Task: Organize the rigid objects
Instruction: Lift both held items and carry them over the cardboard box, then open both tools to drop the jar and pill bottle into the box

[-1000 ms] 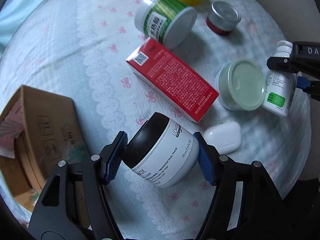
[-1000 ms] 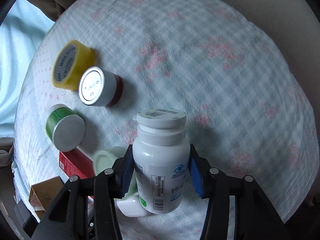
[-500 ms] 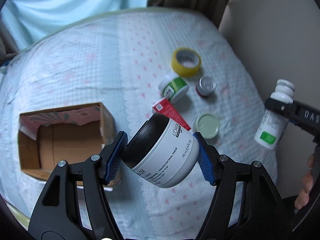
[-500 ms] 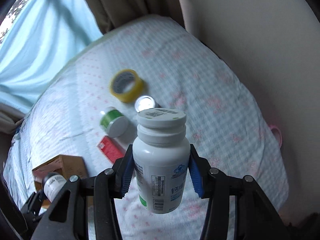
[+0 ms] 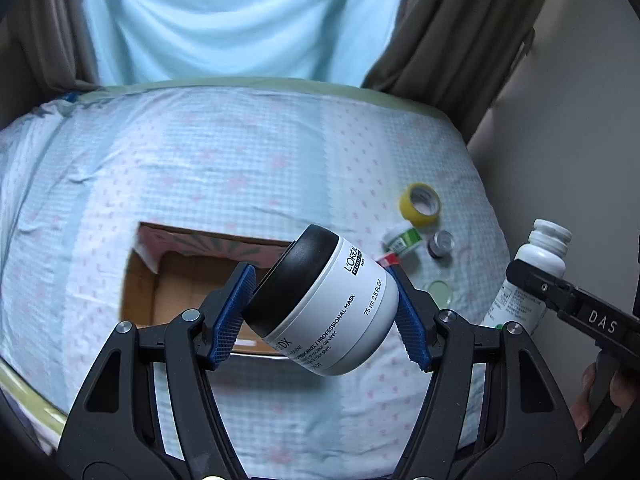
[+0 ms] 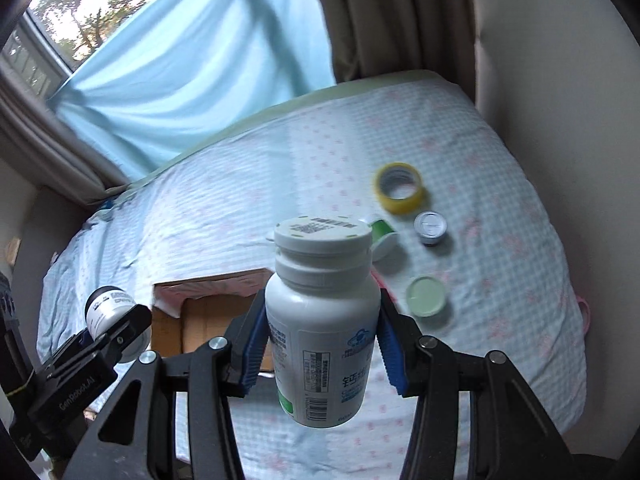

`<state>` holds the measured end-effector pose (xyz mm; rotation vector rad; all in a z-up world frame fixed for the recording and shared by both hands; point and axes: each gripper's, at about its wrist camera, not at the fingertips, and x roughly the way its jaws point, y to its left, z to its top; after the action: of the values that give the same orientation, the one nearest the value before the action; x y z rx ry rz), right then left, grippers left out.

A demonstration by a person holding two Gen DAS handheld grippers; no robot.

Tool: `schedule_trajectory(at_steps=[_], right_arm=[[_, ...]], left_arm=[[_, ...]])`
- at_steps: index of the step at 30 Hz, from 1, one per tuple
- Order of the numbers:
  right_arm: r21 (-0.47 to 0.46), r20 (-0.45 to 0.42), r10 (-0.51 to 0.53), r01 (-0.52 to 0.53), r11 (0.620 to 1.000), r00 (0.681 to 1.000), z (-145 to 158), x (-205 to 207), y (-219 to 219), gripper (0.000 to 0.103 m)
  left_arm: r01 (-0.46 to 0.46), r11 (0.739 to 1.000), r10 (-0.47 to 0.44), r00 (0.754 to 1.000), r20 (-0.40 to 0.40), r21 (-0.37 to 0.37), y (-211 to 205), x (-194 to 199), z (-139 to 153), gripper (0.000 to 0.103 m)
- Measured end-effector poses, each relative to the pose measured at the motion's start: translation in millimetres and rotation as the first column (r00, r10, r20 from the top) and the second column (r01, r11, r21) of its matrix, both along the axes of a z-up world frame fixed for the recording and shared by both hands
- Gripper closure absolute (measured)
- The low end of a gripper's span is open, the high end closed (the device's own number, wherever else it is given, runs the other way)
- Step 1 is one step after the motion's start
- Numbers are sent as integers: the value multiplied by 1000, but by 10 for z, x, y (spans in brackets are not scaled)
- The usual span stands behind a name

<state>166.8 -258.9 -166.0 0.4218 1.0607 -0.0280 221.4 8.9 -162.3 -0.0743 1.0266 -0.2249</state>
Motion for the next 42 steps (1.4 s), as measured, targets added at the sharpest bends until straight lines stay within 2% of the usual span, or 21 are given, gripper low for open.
schedule_trajectory(at_steps=[5, 9, 14, 17, 23, 27, 30, 33, 36, 42], right_arm=[[28, 9, 31, -31, 999, 999, 74, 137, 588, 57], [71, -23, 23, -21, 997, 999, -26, 265, 1145, 57], [89, -81, 1, 6, 996, 997, -310, 465, 1736, 57], [126, -147, 0, 19, 992, 989, -606, 661, 2060, 57], [130, -288, 19, 19, 991, 958, -1255, 1033, 2398, 57], [135, -389, 10, 46, 990, 921, -1746, 1189, 2402, 57], [122, -432, -2, 60, 991, 902, -1999, 1251, 2357, 57], [143, -484, -35, 119, 983, 874, -2295, 1279, 2238, 57], [171, -511, -57, 167, 971, 858, -2484, 1295, 2127, 57], [184, -554, -43, 173, 968, 831, -2638, 1378, 2058, 57]], left_arm=[[15, 1000, -15, 1000, 0, 15, 646, 202, 2, 39], [55, 998, -54, 998, -21, 38, 1133, 372, -124, 39], [126, 989, -119, 989, -84, 81, 1576, 627, -523, 39], [162, 981, -148, 980, -132, 103, 1720, 797, -821, 39], [230, 966, -203, 956, -210, 116, 1732, 1128, -1437, 39], [283, 951, -244, 935, -258, 127, 1570, 1300, -1804, 39], [328, 935, -277, 913, -299, 137, 1424, 1379, -2083, 39], [359, 922, -295, 892, -341, 142, 1321, 1417, -2322, 39], [390, 909, -317, 876, -364, 149, 1255, 1419, -2454, 39], [452, 873, -360, 850, -384, 183, 1143, 1408, -2590, 39]])
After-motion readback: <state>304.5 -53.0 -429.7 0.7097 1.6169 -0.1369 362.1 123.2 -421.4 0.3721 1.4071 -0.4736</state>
